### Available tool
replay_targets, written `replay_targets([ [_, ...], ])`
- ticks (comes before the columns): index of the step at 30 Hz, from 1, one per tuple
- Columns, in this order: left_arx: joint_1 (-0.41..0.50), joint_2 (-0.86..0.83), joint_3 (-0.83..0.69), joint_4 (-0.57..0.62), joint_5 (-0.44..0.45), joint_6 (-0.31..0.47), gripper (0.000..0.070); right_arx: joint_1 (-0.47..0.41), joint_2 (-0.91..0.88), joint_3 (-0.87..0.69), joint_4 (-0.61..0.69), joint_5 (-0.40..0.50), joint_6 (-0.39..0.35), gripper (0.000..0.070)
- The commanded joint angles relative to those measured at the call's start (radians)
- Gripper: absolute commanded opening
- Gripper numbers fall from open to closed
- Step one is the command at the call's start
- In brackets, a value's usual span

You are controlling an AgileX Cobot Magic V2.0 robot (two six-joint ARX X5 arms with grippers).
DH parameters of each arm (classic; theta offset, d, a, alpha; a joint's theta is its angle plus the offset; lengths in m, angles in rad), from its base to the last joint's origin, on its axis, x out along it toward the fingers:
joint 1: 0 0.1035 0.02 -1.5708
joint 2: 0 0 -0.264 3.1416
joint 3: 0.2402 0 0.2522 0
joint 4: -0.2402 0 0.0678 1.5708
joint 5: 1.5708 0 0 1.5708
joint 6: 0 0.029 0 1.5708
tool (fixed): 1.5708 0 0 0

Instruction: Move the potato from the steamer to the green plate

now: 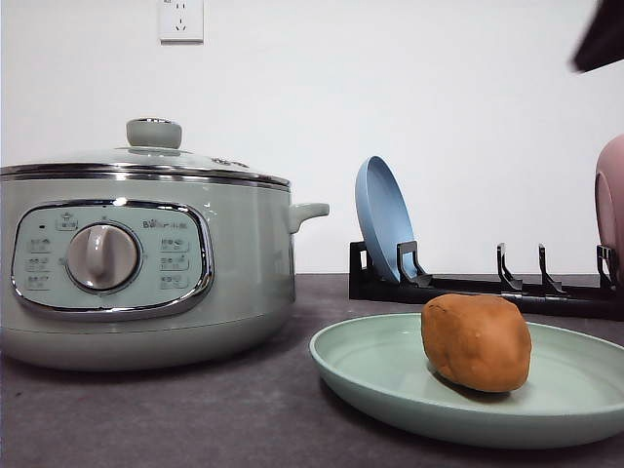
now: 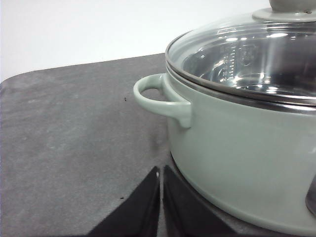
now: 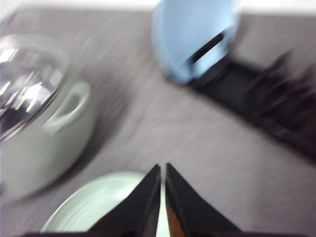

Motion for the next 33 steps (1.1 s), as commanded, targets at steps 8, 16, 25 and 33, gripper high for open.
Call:
replay_targets([
  [8,0.002,-0.002,-0.021,-0.006,-0.001,-0.006,0.0003,-0.237,-0.297,-0.323,0.334,0.001,-0.029,0.0003],
  [16,0.002,-0.002,-0.021,-0.006,-0.001,-0.006,0.0002,-0.298,-0.523,-0.522,0.376,0.001,-0.052,0.0003],
  [25,0.002,-0.002,-0.021,-0.006,-0.001,-0.006,0.0003,-0.298,-0.668,-0.656,0.376,0.0,-0.052,0.0003],
  [33,0.002,-0.002,-0.021,-0.006,-0.001,-0.006,0.0003,-0.298,-0.686,-0.671,0.244,0.0,-0.053,0.0003],
])
